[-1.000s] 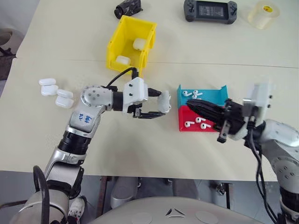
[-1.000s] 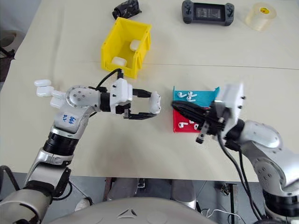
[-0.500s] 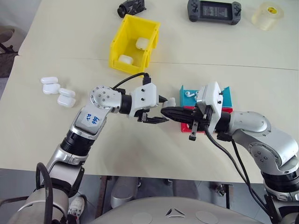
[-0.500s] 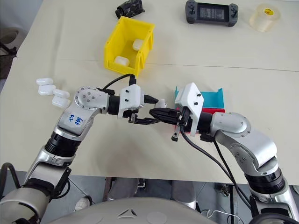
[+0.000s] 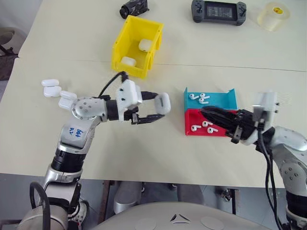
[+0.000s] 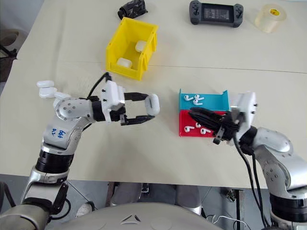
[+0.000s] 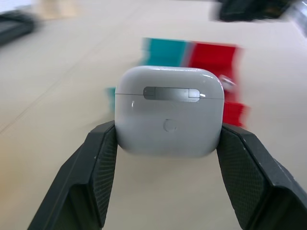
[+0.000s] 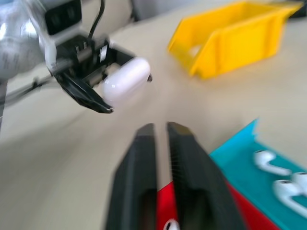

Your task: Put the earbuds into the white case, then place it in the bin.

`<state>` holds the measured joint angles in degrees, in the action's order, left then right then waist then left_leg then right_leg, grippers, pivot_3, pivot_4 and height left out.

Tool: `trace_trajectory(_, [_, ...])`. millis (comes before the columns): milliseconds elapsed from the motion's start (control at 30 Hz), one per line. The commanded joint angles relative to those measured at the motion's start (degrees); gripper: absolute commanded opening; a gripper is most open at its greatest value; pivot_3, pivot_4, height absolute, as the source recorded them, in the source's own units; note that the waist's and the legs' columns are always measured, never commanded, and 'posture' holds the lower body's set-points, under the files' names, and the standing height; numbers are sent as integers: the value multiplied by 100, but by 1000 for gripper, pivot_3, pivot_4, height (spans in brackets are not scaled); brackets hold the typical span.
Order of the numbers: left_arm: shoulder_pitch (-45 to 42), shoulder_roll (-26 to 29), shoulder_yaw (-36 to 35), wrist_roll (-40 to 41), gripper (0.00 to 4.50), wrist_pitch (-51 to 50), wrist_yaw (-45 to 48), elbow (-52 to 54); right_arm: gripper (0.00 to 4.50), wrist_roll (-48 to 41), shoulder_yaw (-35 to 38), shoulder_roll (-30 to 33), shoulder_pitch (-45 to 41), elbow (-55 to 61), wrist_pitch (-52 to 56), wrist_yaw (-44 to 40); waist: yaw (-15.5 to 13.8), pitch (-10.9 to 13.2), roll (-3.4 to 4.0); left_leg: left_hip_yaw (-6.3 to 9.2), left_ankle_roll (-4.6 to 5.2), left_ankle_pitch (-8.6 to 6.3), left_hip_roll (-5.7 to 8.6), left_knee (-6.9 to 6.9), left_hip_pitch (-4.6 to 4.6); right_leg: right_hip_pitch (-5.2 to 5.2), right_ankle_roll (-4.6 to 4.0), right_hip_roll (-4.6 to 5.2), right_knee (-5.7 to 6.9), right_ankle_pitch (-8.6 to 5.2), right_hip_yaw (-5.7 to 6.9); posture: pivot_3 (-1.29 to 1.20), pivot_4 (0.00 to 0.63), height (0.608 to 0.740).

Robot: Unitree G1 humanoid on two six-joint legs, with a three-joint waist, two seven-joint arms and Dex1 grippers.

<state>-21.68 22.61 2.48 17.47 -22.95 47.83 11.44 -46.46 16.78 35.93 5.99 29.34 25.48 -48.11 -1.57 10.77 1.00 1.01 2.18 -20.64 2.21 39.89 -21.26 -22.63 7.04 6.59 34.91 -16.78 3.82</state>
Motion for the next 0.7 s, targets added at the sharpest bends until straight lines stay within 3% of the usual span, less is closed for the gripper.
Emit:
trace_trajectory(33, [173, -390, -795, 465, 2754, -319, -984, 351, 1961, 244, 268, -221, 491, 385, -688, -153, -7, 0, -2, 1, 0, 0, 0, 2, 1, 1, 0, 0, 3, 0, 0, 0, 150, 740])
trace_trajectory(133, [478, -878, -1351, 409, 2754, -278, -2026, 409, 2969, 663, 418, -705, 783, 350, -1440, 87, 0, 0, -2, -1, -2, -1, 1, 2, 4, 1, 1, -3, 4, 0, -4, 0, 150, 740])
trace_trajectory(267, [559, -1012, -1449, 231, 2754, -77, -2464, 343, 4388, 1093, 386, -952, 956, 174, -1990, 133, 6, 0, -2, -8, -7, -3, 1, 1, 12, 1, 1, -11, 9, 0, -10, 0, 150, 740])
trace_trajectory(433, [-78, -895, -1328, 128, 2754, 221, -2467, -272, 4453, 1271, 320, -995, 947, -33, -2217, 186, -27, 0, -3, -7, -9, -1, 12, 3, 13, 1, 1, -17, 9, 0, -9, 0, 150, 740])
trace_trajectory(700, [-2035, -704, -852, -323, 2754, 811, -1971, -2900, 4453, 1489, -11, -1023, 824, 79, -2255, 424, 3, -1, -4, -15, -5, 1, 17, -4, 13, -4, 2, -25, 18, 1, 28, 0, 150, 740])
